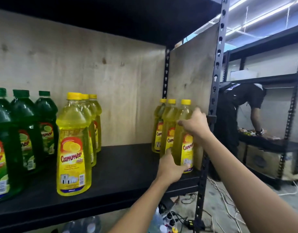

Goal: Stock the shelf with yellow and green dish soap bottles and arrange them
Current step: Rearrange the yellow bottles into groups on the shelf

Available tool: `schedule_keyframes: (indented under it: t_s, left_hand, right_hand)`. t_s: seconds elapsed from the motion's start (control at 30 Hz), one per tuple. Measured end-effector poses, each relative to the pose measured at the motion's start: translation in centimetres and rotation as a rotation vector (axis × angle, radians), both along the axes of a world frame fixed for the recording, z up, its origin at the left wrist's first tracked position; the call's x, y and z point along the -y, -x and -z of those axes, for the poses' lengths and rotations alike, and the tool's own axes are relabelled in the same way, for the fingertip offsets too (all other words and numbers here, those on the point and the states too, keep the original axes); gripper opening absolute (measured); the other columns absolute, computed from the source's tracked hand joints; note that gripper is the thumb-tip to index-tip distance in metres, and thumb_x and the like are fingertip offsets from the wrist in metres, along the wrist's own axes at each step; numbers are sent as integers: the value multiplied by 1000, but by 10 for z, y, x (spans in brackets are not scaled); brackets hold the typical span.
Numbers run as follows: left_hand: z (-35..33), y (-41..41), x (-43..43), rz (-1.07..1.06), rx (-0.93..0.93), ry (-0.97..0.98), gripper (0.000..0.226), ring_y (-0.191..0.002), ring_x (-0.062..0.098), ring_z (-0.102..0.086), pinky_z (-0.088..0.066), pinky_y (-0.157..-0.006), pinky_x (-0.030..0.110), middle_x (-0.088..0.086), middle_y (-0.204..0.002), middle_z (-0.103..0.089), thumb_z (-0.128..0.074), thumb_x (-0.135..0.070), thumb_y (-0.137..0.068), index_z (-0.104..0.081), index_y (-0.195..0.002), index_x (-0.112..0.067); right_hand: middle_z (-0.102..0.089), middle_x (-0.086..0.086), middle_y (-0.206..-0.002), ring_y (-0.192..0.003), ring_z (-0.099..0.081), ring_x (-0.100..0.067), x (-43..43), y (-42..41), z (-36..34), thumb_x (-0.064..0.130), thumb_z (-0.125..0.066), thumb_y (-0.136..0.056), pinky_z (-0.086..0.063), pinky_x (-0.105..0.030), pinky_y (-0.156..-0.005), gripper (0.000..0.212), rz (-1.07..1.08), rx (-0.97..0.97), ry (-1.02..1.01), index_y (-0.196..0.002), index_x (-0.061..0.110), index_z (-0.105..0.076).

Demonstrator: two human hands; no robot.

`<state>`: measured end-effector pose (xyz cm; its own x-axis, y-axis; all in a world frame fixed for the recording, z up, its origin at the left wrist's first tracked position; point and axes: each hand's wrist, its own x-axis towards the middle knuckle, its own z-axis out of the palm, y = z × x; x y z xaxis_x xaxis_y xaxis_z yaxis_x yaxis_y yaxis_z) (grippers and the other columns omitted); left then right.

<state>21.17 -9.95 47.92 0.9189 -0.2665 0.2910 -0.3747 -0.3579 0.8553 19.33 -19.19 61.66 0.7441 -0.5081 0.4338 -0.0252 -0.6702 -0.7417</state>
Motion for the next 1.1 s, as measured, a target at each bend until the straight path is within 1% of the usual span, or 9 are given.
schedule_keyframes:
  t_s: [0.07,0.13,0.23,0.33,0.43,0.57,0.7,0.87,1.1]
  left_hand:
    - [1,-2,12,-38,-27,57,87,-123,20,-56,-45,-101,31,1,-137,-54,-84,-36,-72,-35,-142,-19]
    - [3,-3,16,-85,-36,112,85,-120,21,-57,-47,-100,34,2,-133,-54,-85,-39,-70,-37,-137,-21]
    - [7,-4,7,-89,-11,122,80,-118,22,-58,-49,-100,37,0,-130,-56,-86,-40,-69,-39,-133,-24]
    - [7,-16,-25,-144,82,92,77,-115,20,-60,-48,-94,31,0,-124,-59,-88,-36,-65,-46,-129,-24]
    - [3,-41,-63,-260,123,24,82,-119,20,-53,-43,-100,30,3,-126,-53,-90,-33,-61,-49,-131,-23]
    - [3,-81,-99,-401,112,38,97,-127,26,-53,-44,-106,41,6,-130,-57,-91,-23,-63,-38,-145,-22]
    - [2,-122,-115,-495,111,92,79,-127,27,-54,-43,-104,43,6,-132,-58,-84,-15,-73,-40,-138,-19]
    - [4,-172,-127,-452,55,30,87,-128,31,-53,-44,-106,50,9,-137,-53,-80,-15,-78,-30,-148,-22]
    - [11,-204,-136,-483,74,15,103,-127,31,-53,-45,-106,50,10,-139,-52,-78,-16,-82,-8,-156,-26]
  right_hand:
    - [-36,-21,-144,-130,-46,-41,-6,4,-1,41,-85,-74,-43,-48,-108,86,2,-13,65,-140,6,-43]
    - [-41,-18,-140,-126,-50,-39,-16,9,-2,47,-89,-65,-46,-50,-105,91,-32,-2,108,-138,10,-46]
    - [-57,-13,-129,-116,-59,-35,-31,16,-4,44,-91,-62,-54,-51,-95,87,-131,29,131,-131,15,-46]
    - [-61,-8,-128,-118,-60,-30,-46,18,-2,41,-91,-65,-52,-45,-98,85,-180,112,120,-132,15,-47]
    - [-64,-8,-127,-118,-60,-27,-67,0,2,41,-91,-66,-51,-41,-100,83,-231,179,43,-133,13,-51]
    - [-65,-12,-126,-115,-62,-29,-103,-53,6,39,-91,-64,-54,-43,-96,84,-311,179,-49,-133,10,-53]
    - [-64,-14,-125,-115,-62,-32,-134,-108,7,37,-90,-67,-54,-42,-94,77,-359,170,-41,-129,10,-53]
    - [-66,-14,-122,-112,-64,-32,-150,-167,13,43,-86,-70,-53,-38,-90,72,-337,179,-15,-126,11,-55]
    - [-62,-12,-128,-119,-58,-30,-156,-210,21,47,-82,-76,-49,-34,-91,70,-337,193,2,-132,15,-54]
